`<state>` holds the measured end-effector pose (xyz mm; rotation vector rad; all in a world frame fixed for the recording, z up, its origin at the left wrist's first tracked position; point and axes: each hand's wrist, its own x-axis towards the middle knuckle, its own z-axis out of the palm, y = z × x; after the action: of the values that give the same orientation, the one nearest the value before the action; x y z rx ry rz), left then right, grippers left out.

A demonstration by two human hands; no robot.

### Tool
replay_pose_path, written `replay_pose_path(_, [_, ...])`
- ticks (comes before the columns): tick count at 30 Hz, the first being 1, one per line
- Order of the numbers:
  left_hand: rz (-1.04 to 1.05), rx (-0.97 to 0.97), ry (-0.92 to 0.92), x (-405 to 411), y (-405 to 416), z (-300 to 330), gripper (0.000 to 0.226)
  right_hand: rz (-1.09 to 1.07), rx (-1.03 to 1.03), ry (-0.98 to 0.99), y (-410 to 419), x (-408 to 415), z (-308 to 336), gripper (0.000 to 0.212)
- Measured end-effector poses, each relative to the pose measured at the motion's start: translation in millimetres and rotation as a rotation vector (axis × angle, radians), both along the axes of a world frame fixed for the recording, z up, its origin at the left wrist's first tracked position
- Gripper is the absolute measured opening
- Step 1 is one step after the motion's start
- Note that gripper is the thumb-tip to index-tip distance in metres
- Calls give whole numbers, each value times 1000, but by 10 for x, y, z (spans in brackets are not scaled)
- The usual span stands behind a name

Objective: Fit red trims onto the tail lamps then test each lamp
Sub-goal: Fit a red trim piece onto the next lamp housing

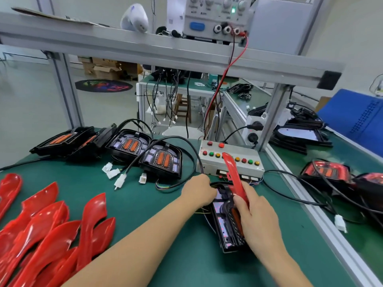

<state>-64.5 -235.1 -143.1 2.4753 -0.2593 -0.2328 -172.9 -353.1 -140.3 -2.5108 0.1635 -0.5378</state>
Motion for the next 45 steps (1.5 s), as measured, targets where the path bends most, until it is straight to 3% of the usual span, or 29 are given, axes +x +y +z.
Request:
replay_pose_path(4, [89, -262, 240, 55, -32, -2, 23, 23, 18, -33, -14, -14, -20, 40])
replay_pose_path(7, [209, -689, 468, -16, -49, 5, 6, 56, 21, -82, -37, -43, 23, 37])
replay_pose_path(10, [306, -1031, 693, -61, -2, -16, 13, 82, 32, -125, -87, -92, 83, 34])
replay_pose_path(17, [287, -1487, 875, -83, 92, -45, 44, 146, -85, -128, -33, -307, 109, 42])
replay_pose_path(23, [325, -1480, 866, -134, 128, 38, 50, 180, -251, -17, 135, -483, 55, 51])
replay_pose_path(30, [315, -1457, 792, -180, 110, 59, 49, 58, -443, -118, 276, -501, -13, 56])
replay_pose_path(45, [327, -1406, 674, -230, 81, 60, 43, -5, -479, -234, 353, -473, -117, 55])
